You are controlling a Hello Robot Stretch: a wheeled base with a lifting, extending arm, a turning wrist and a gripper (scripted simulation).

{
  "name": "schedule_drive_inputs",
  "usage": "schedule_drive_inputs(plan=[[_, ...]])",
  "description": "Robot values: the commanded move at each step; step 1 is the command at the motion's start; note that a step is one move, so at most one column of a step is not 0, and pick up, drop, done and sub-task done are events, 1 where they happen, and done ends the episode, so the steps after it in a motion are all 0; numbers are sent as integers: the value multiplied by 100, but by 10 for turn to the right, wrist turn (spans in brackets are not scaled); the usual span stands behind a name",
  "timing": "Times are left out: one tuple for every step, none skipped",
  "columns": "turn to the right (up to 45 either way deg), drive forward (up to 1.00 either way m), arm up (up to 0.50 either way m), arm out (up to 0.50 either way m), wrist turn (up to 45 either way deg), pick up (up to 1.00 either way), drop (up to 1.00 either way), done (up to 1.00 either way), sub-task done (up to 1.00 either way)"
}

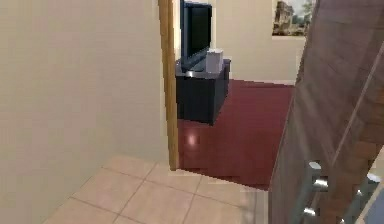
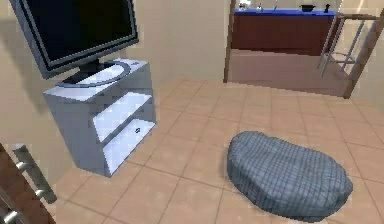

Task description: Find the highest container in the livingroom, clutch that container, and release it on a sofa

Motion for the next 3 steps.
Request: schedule_drive_inputs(plan=[[-210, 0, 0, 0, 0, 0, 0, 0, 0], [0, 45, 0, 0, 0, 0, 0, 0, 0], [300, 0, 0, 0, 0, 0, 0, 0, 0]])
